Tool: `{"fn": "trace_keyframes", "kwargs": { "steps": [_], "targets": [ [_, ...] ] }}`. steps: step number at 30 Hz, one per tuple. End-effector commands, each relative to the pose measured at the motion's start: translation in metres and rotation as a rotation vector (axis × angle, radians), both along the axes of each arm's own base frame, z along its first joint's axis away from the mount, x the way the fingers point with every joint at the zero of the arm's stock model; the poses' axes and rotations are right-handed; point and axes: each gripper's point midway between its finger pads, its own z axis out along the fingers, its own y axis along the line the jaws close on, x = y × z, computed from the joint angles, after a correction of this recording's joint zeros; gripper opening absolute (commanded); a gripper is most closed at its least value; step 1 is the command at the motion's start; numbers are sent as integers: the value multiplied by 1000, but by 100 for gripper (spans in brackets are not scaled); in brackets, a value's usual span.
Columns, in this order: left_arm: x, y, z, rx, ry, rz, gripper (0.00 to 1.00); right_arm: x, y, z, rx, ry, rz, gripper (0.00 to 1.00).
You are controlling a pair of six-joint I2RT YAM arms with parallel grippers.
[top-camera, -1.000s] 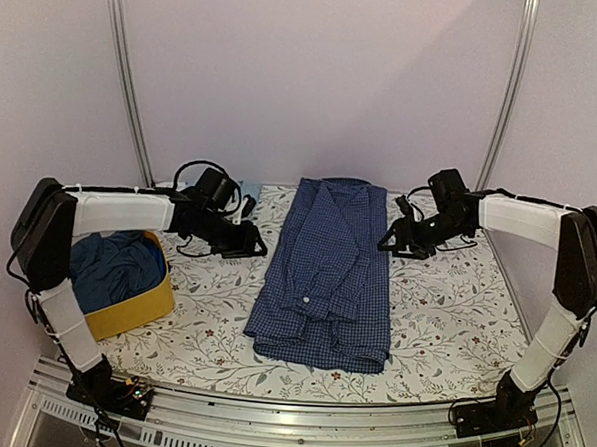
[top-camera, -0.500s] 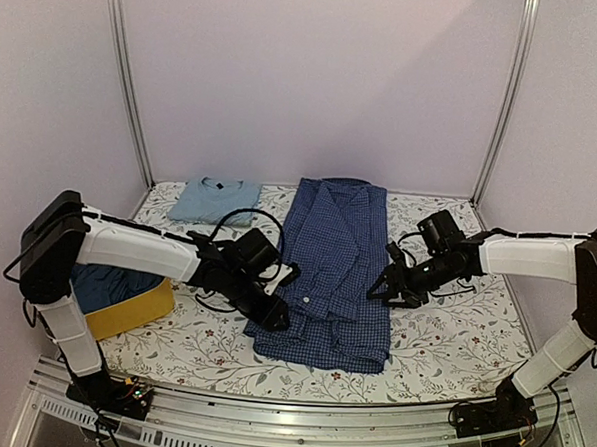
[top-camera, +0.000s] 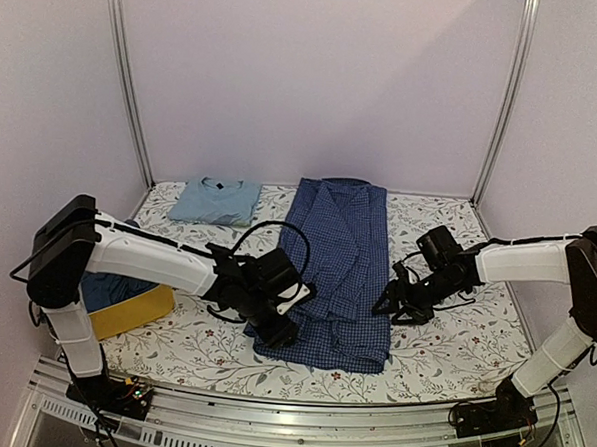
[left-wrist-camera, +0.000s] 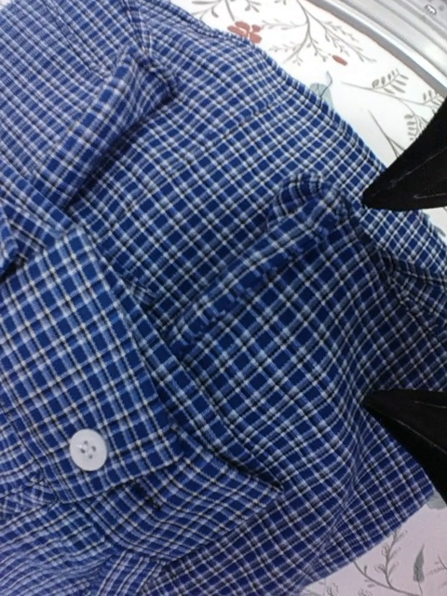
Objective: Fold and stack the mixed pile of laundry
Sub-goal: Adjust the rectangle-folded shirt at the center of the board.
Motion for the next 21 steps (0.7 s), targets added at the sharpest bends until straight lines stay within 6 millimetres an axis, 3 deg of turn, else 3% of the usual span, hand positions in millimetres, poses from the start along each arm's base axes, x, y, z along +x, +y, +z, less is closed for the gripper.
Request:
{"fn": "trace_keyframes", "kwargs": {
  "steps": [1,7,12,16,21],
  "targets": [
    [11,7,-5,100,-90,-21,61,-2,-14,-8,-50,12,-45,67],
    [19,5,7,95,-145,-16,31,-15,-21,-30,-72,66,-40,67],
    [4,-19,26,-10,-128,-97,0,-21,-12,-39,-10,107,-28,64],
    [-9,-38,35,-108,-69,-141,0,-27,-3,-44,48,150,-8,60],
    [-13,-61,59,-233,-62,-169,0,-31,0,-47,72,166,-2,52]
  ]
}}
